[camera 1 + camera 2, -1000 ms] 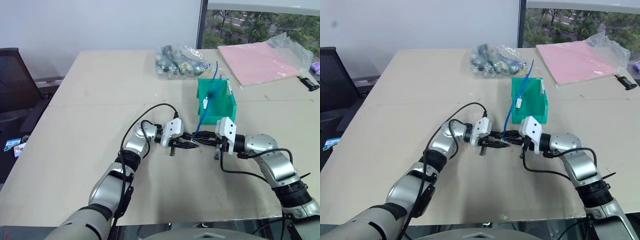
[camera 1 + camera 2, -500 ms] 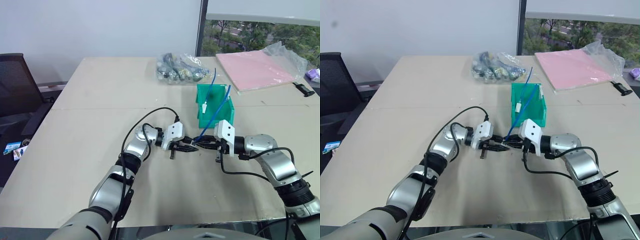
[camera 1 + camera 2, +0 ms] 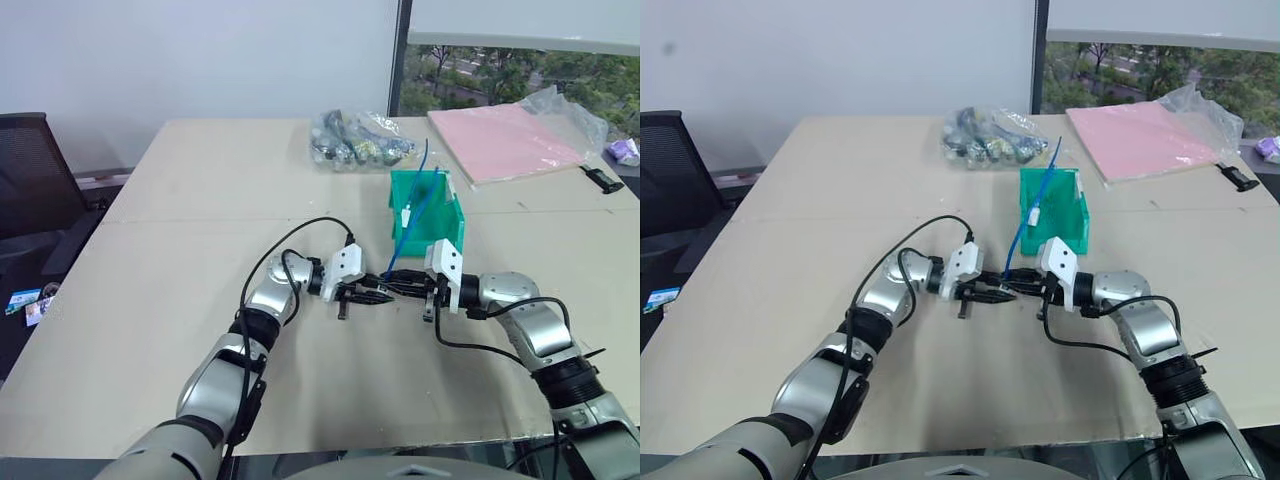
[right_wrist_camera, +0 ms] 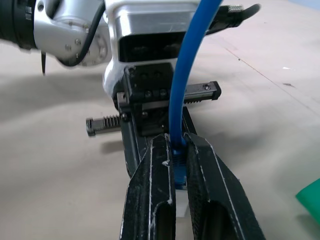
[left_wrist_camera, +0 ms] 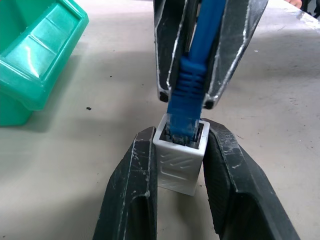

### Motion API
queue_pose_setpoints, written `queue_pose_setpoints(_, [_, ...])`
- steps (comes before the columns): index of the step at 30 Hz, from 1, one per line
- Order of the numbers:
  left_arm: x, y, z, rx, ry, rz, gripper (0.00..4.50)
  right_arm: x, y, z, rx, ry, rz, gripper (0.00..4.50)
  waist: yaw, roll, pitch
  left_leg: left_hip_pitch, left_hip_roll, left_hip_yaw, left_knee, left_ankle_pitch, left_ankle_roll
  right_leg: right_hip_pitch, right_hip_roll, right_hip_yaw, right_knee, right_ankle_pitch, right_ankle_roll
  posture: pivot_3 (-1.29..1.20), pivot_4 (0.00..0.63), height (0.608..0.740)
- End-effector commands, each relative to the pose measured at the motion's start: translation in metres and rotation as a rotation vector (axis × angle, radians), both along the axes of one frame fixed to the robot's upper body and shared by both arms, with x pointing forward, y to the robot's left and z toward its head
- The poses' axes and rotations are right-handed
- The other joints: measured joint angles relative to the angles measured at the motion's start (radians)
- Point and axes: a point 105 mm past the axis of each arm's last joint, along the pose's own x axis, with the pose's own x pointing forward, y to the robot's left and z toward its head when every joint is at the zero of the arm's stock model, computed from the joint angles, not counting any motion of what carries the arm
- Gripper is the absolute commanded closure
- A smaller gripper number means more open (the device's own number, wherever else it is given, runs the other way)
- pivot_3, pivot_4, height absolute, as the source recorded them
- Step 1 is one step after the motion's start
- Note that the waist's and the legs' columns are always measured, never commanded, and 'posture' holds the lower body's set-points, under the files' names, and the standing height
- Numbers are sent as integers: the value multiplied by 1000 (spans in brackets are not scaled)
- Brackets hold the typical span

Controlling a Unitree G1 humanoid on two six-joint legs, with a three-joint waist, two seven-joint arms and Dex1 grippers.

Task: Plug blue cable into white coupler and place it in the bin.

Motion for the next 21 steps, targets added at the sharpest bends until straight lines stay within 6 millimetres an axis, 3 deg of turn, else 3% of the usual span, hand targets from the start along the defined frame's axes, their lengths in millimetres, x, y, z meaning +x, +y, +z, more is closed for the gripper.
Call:
queue_pose_setpoints(1, [-12,-7,-8,22,40,-57,3807,-14,-2,-13,-9,125,46,4500,0,2,2,-1,0,0,0,0,0,-1,0,0,0,0,0,0,150,728])
queue_pose_setpoints(5, [-11,-4,-10,20,48,-25,3807,-9,-4,40,76,35,57,4500,7,4,9,-8,-1,0,0,0,1,-7,-1,-1,-1,2,-3,0,150,728])
queue_pose_setpoints(7, [-11,-4,-10,13,60,-13,3807,-6,-2,52,85,13,57,4500,7,4,11,-13,-1,-1,1,0,1,-11,-1,-1,-1,2,-3,0,150,728])
queue_pose_setpoints(11, [-11,-3,-6,9,86,9,1861,-2,-1,57,69,-5,53,4500,4,5,18,-18,-2,0,2,0,1,-16,-1,0,0,3,-3,0,150,728])
queue_pose_setpoints(14, [-4,-1,9,-36,43,78,475,3,-3,65,79,-18,30,4500,3,5,21,-18,-2,-1,1,0,1,-16,-1,-1,0,3,-3,0,150,728])
queue_pose_setpoints(21, [-6,14,57,-146,2,226,475,23,-18,107,133,-39,-70,4500,-22,6,40,-21,-2,0,1,0,0,-20,-1,1,1,3,-4,0,150,728])
